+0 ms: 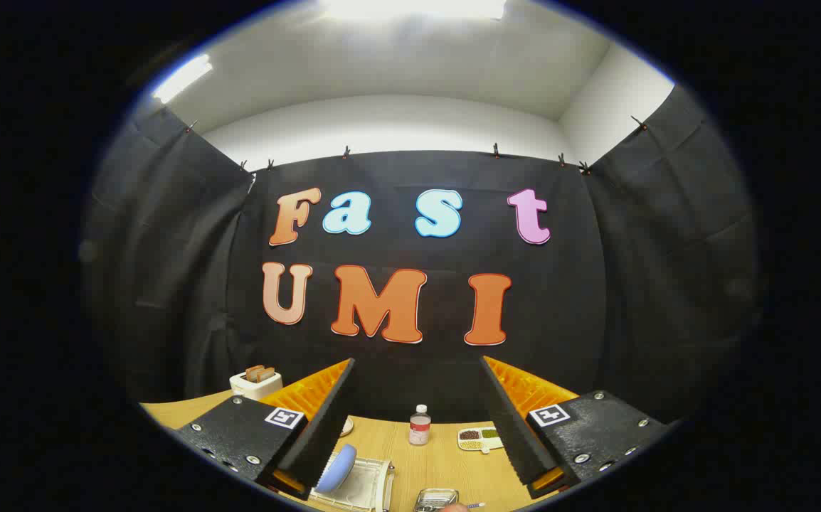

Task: Take the plate from the dish rack, then take the spoon from the basket and place it into the plate.

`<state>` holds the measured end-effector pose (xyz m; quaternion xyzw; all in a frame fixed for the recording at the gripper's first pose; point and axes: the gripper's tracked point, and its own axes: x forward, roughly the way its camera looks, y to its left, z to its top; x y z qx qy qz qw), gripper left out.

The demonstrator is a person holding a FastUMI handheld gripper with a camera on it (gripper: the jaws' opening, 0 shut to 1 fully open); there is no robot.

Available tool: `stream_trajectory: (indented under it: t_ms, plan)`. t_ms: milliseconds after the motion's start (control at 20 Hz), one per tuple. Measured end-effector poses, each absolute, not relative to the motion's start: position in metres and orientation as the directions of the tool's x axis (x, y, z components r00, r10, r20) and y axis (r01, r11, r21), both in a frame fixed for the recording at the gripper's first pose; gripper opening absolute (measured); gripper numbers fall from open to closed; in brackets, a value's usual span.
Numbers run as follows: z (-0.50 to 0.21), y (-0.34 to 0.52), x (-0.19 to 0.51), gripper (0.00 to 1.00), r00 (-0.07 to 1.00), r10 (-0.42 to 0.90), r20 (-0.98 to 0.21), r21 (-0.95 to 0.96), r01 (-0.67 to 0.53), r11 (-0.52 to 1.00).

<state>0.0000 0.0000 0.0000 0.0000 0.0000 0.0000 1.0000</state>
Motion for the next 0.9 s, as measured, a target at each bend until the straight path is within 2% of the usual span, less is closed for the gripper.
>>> stream_trajectory:
  t_ms: [200, 900]
  plan:
    - [-0.013, -0.007, 0.002, 0.99, 0.998, -0.032, -0.046, -0.053, 0.029, 0.998]
    - [-0.016, 0.01, 0.002, 0.99, 0.993, 0.03, -0.112, -0.008, -0.031, 0.999]
